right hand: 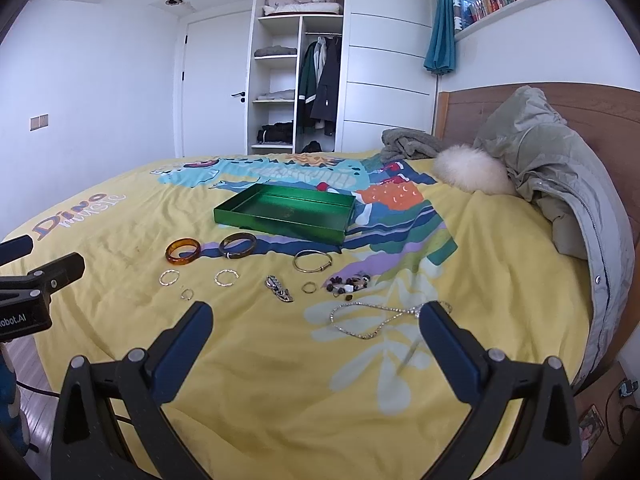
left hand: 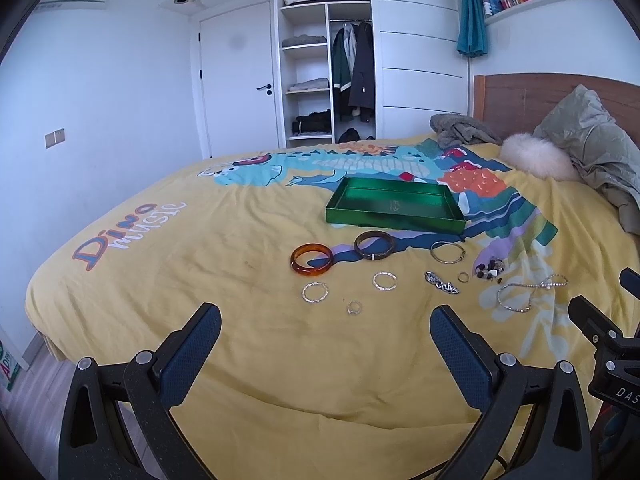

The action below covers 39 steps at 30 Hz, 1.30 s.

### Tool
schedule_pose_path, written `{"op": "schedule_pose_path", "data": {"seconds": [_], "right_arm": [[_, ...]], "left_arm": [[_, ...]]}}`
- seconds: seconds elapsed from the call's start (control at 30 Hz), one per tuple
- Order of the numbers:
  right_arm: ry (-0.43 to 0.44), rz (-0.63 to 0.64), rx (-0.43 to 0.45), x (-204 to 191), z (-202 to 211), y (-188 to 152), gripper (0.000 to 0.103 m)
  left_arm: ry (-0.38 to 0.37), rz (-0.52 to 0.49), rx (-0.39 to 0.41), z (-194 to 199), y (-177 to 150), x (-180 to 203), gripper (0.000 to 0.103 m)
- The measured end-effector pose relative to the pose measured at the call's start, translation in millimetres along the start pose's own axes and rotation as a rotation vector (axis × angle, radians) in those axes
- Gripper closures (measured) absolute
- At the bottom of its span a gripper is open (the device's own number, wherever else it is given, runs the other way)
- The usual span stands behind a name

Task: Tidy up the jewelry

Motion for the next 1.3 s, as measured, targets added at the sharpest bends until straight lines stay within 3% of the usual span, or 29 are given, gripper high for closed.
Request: {"op": "schedule_pose_path", "data": {"seconds": [1.3], "right_arm": [[0.017, 0.001, -0.057, -4, -14, -9, 0.000]], "left_arm": [[-0.029, 0.039, -0.045, -11, -3, -3, 0.000]]}}
Point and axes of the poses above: each gripper's, at about its wrist camera, not at the fingertips, and z roughly against the way its jaws point, x to its right, y to its top, the point moved 7 cm from there along -z, roughly the way its jaws point
